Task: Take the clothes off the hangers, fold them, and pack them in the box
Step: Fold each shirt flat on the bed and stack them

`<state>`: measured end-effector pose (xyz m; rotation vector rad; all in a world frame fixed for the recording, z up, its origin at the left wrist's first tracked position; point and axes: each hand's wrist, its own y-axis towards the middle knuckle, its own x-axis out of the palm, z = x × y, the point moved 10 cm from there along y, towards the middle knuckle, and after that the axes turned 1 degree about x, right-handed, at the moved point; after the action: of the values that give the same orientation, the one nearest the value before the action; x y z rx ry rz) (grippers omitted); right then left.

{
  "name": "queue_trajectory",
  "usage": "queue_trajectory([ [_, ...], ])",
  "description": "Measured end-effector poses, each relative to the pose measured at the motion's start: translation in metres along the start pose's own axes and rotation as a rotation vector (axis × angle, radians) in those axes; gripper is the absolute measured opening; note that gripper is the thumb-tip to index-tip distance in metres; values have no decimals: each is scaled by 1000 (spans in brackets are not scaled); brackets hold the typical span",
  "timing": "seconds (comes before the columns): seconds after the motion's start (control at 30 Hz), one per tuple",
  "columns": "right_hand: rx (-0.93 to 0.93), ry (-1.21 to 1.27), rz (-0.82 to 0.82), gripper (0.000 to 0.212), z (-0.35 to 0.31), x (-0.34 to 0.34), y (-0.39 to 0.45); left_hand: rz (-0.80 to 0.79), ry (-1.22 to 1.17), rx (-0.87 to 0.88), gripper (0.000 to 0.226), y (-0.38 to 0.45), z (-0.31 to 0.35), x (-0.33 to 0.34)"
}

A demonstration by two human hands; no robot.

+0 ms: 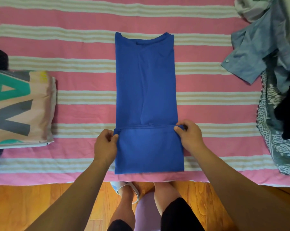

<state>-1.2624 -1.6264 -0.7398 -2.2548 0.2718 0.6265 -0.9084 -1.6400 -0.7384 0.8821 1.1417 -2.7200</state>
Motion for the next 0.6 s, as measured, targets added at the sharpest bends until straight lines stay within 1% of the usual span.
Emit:
queue_trajectory([
  [0.07, -61, -31, -37, 7, -5, 3, 2, -11, 10, -39, 10, 2, -4, 0],
  [0.1, -78, -90, -41, 6, -4, 3, 4, -32, 46, -35, 5, -1, -1, 1],
  [0.13, -110, -197, -17, 7, -5, 1, 6, -29, 131, 16, 9, -3, 6, 1],
  [0.2, -247, -432, 42, 20, -22, -1, 7, 51, 413, 290, 35, -9, 37, 0],
  [0.23, -352, -502, 44, 25, -37, 4, 5, 82, 546, 474, 40, -14, 58, 6],
  [0.27, -459, -556, 13, 27, -51, 14, 4, 84, 633, 651, 40, -20, 78, 16],
  [0.3, -537, -604, -47, 27, -62, 26, 2, 46, 692, 787, 38, -23, 93, 30],
  [0.33, -577, -640, -119, 26, -69, 37, 4, -11, 729, 867, 37, -24, 102, 44],
  [0.4, -578, -695, -241, 25, -73, 54, 12, -128, 785, 897, 35, -17, 108, 71],
  [0.5, -521, -757, -332, 23, -73, 64, 25, -240, 793, 782, 32, -4, 105, 95],
  [0.57, -465, -790, -381, 23, -73, 70, 27, -280, 788, 753, 19, -6, 107, 103],
  [0.6, -441, -813, -415, 22, -72, 75, 26, -286, 778, 787, 12, -13, 109, 103],
])
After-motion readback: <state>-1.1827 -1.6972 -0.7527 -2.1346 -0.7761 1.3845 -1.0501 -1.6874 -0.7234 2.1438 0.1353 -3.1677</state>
